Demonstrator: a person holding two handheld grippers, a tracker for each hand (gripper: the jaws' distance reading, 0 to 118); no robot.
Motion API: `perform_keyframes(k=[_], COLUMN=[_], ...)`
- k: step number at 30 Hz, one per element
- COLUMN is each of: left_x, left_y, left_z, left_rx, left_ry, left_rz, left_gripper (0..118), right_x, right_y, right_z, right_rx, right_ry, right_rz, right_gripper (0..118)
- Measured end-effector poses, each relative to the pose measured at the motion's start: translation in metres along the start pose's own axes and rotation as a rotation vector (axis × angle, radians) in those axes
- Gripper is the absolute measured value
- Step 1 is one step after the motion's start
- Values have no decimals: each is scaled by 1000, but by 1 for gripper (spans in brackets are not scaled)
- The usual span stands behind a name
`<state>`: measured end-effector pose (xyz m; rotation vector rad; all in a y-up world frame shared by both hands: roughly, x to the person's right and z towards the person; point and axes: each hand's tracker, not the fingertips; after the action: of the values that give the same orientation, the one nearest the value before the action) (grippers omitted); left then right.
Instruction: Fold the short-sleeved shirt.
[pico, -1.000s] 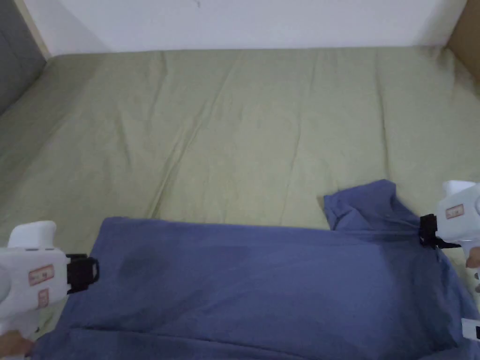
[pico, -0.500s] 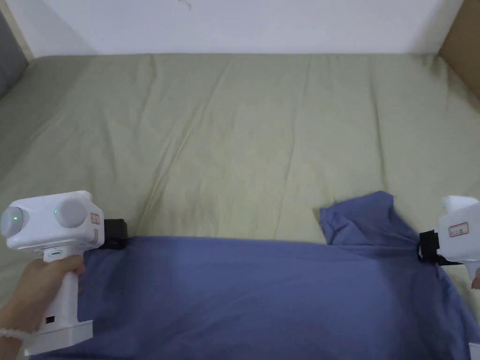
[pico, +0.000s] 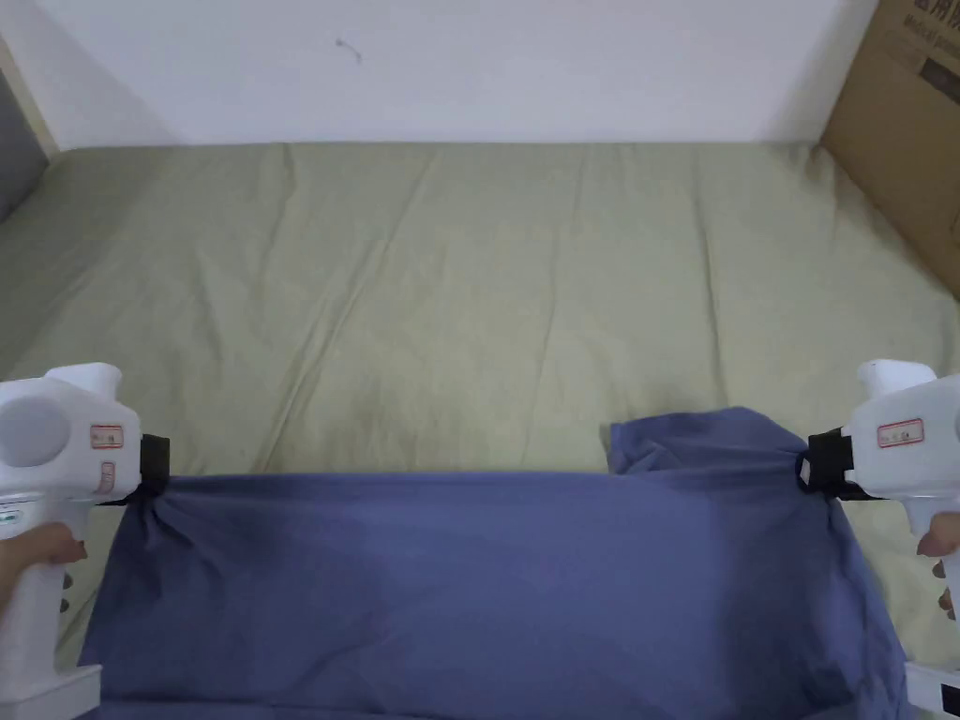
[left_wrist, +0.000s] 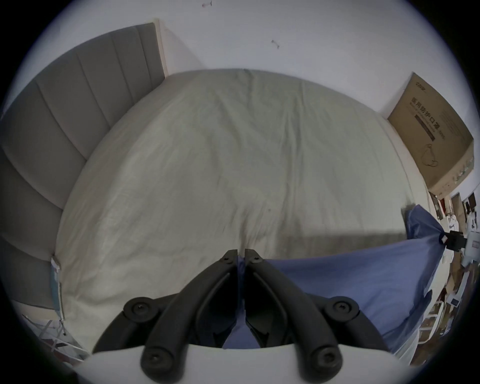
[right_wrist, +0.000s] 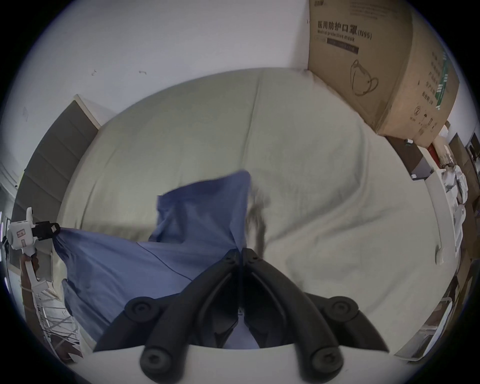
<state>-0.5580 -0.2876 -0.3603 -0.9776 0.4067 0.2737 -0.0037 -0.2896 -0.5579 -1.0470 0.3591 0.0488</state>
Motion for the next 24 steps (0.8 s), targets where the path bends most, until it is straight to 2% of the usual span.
perform_keyframes(k=[6, 12, 16, 19, 22, 24], left_x=[-12, -25, -32, -32, -32, -35], left_y=[-38, -109, -159, -190, -212, -217], left_z=[84, 133, 127, 102, 79, 73], left_rx=[107, 122, 53, -43, -76, -85], left_ry=[-15, -13, 14, 41, 61, 59], left_rz=[-37, -56, -65, -47, -77, -41], left_gripper=[3, 3, 3, 3, 3, 4], right_x=[4, 12, 18, 22, 29, 29], right_y=[-37, -115, -174, -213, -238, -246], right_z=[75, 128, 125, 99, 73, 65], right_rx=[72, 60, -20, -90, -108, -104], right_ry=[38, 67, 59, 44, 5, 11], right_rz=[12, 16, 5, -70, -71, -71], right_gripper=[1, 1, 1, 1, 1, 1])
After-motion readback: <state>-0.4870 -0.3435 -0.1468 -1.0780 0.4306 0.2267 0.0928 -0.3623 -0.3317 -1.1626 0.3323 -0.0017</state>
